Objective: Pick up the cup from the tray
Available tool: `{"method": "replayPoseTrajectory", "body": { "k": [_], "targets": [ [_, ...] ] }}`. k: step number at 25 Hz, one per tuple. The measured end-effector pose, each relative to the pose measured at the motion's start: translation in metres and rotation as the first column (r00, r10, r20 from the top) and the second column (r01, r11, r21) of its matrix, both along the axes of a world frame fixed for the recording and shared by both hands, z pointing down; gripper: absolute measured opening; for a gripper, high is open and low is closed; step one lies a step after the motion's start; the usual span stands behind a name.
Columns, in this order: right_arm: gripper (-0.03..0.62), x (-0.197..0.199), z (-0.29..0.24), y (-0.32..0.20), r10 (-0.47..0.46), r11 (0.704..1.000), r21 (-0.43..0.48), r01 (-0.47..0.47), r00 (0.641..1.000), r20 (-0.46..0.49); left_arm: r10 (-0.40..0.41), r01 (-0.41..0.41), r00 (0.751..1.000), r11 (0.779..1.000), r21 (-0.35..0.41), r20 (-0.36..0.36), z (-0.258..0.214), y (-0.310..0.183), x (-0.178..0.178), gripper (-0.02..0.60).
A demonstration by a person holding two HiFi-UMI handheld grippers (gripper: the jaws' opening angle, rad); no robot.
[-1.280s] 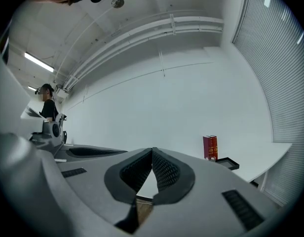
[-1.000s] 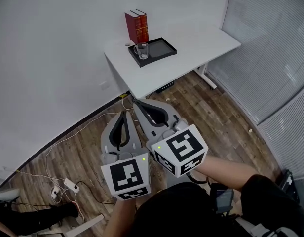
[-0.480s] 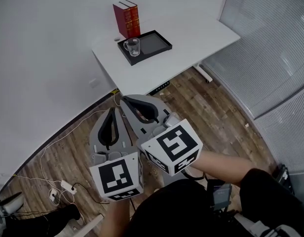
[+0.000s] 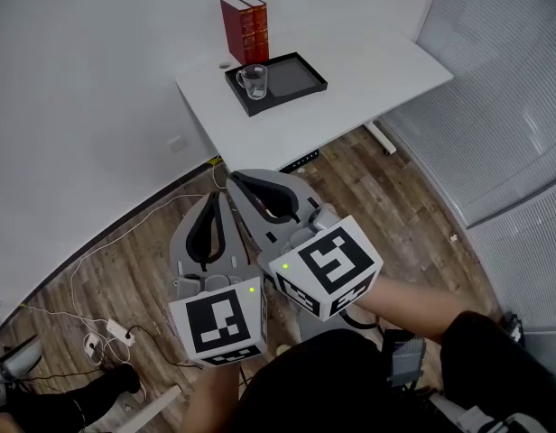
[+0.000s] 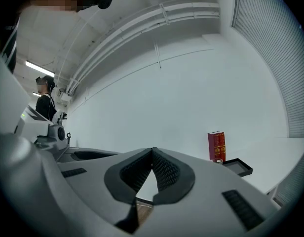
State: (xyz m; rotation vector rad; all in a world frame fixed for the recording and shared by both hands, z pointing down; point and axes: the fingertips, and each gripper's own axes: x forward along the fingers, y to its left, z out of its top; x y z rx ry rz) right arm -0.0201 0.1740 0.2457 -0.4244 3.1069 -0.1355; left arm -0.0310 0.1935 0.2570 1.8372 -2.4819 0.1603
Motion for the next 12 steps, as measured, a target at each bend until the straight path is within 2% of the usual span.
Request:
{"method": "replayPoseTrajectory", "body": {
  "k": [12],
  "targets": [
    [0.014, -0.013, 0.016, -0.048, -0.014, 0.998, -0.054, 0.015, 1.000, 0.016, 0.014, -0.013, 1.000, 0.998, -0.059, 0.004, 0.020, -0.049, -0.012, 0.002]
  ]
}}
